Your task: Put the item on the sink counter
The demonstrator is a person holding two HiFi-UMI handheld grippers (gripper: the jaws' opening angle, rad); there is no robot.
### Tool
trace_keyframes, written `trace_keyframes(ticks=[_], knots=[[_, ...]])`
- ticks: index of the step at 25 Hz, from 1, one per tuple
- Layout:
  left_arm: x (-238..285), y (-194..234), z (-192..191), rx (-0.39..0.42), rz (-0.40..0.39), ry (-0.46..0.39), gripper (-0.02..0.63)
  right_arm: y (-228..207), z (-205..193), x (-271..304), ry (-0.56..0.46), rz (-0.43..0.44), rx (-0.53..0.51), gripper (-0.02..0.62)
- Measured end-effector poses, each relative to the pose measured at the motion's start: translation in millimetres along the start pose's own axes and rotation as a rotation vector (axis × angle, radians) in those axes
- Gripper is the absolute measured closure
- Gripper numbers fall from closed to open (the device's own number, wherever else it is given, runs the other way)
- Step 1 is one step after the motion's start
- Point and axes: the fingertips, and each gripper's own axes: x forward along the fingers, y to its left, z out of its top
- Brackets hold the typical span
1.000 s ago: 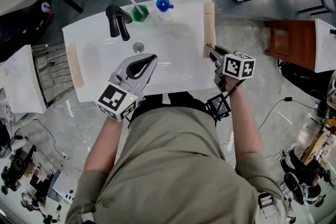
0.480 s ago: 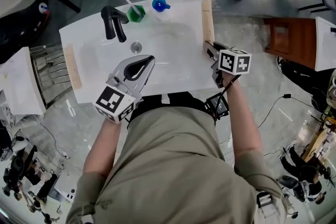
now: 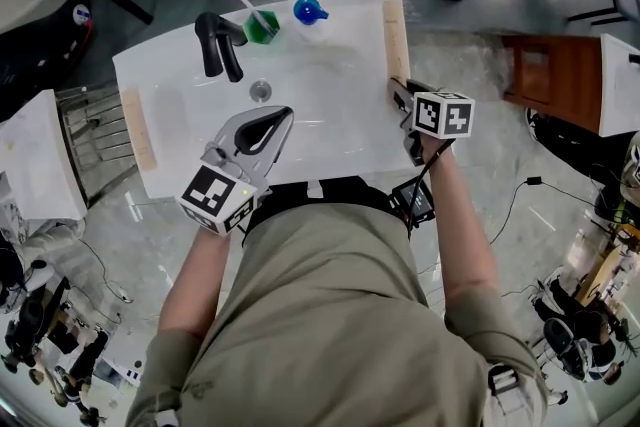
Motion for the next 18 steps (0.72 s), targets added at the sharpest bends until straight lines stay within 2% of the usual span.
trace_keyframes(ticks=[10, 18], knots=[[-0.3, 5.4, -1.1, -0.011, -0.002, -0.007, 0.600, -1.5, -2.0, 2.6, 0.023, -0.020, 0.007, 0.541], [0.8, 8.5, -0.8, -0.015, -0.005, -0.007, 0.600, -2.2, -3.9, 3.2, 0.032, -0.009, 0.057, 0.540]])
